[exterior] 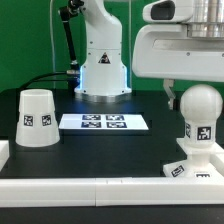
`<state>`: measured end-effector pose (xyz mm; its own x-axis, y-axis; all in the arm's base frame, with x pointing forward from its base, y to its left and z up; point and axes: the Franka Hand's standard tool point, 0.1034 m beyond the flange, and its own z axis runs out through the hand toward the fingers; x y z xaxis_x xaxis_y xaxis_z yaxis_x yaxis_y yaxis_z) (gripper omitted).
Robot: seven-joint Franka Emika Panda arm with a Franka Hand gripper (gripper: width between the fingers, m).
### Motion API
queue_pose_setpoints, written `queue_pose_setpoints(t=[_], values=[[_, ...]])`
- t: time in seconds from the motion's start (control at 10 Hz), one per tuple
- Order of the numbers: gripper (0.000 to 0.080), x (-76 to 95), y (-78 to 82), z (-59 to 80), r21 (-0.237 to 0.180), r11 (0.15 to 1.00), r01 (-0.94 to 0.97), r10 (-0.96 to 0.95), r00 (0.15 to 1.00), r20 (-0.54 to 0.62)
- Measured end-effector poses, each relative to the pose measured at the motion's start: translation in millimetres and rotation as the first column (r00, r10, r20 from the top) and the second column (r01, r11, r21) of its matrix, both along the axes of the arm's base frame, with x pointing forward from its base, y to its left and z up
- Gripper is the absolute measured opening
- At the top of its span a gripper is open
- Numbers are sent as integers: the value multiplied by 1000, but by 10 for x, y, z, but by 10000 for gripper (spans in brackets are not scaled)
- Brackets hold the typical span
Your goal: Assemble lamp
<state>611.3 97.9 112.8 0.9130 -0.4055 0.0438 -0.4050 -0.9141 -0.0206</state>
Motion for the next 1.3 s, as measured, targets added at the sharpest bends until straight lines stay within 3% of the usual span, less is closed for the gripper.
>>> queue_pose_setpoints(t=[0.3, 0.6, 1.0, 1.3], values=[[579, -26, 9, -6, 26, 971, 239, -238, 971, -11], [579, -83, 44, -6, 77, 835, 545, -542, 838, -58], [579, -76, 42, -9, 104, 655, 748, -739, 663, -117], [677, -85, 62, -12, 103, 711, 696, -687, 718, -110]])
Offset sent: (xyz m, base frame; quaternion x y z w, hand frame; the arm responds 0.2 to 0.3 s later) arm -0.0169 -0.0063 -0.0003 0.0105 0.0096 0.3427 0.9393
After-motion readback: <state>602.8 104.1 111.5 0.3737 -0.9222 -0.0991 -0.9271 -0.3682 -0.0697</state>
